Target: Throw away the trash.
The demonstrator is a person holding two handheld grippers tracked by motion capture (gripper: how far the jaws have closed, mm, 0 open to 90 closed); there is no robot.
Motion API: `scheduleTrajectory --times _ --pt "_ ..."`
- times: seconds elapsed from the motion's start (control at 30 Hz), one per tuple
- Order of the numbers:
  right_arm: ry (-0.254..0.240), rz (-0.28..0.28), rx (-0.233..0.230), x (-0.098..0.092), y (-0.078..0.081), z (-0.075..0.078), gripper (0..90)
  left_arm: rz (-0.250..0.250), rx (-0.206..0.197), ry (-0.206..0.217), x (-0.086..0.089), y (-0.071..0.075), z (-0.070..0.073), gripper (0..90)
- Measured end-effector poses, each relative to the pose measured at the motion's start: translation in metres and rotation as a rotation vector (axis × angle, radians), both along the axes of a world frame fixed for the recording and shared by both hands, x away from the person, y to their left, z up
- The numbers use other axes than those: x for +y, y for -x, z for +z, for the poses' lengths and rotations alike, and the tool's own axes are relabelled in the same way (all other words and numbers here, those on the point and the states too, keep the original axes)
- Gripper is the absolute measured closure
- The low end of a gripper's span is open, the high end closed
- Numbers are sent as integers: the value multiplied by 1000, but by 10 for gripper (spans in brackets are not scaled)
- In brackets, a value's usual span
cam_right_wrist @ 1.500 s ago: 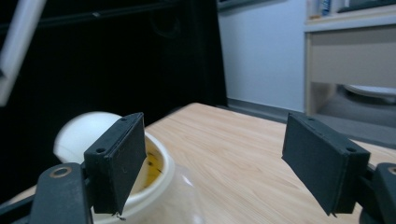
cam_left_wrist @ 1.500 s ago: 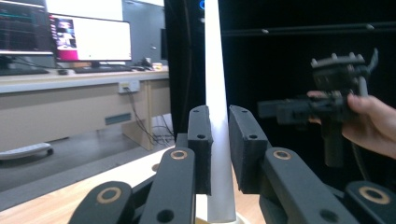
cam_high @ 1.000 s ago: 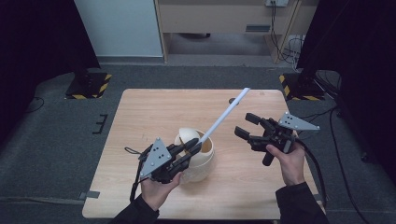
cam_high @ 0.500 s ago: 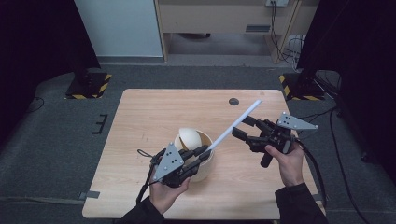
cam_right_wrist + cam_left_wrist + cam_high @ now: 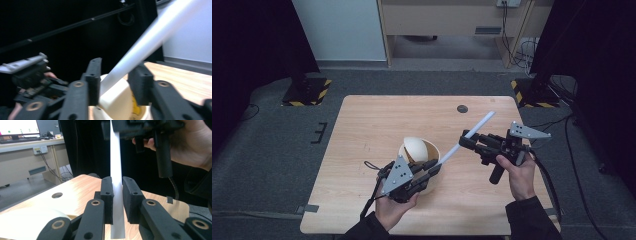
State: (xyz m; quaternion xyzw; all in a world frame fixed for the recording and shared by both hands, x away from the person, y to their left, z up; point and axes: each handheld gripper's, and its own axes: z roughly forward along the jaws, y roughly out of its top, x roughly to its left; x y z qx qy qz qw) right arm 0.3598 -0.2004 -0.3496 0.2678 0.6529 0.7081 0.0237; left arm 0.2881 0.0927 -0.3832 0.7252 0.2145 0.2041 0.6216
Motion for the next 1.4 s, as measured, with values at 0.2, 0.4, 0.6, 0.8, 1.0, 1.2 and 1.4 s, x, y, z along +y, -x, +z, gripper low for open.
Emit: scheduleTrajectory --times 0.2,0.4,0.6,0.8,1.0,1.2,1.4 --pt "-49 57 21 -1 4 4 753 -15 13 3 -1 0 -1 787" --pt "-72 74 17 -2 7 8 770 -16 30 30 3 -1 1 778" --pt "-77 31 -8 -8 7 10 801 11 38 40 12 -2 5 780" --pt "-57 -7 -34 -11 7 11 803 54 29 64 27 -3 13 773" --pt "-56 -29 -49 -14 8 13 803 132 5 98 56 -5 25 746" --pt "-69 -50 -63 -18 10 16 803 251 13 113 98 -11 28 712" --pt "-78 -94 -74 -24 10 16 803 351 74 73 131 -24 12 635"
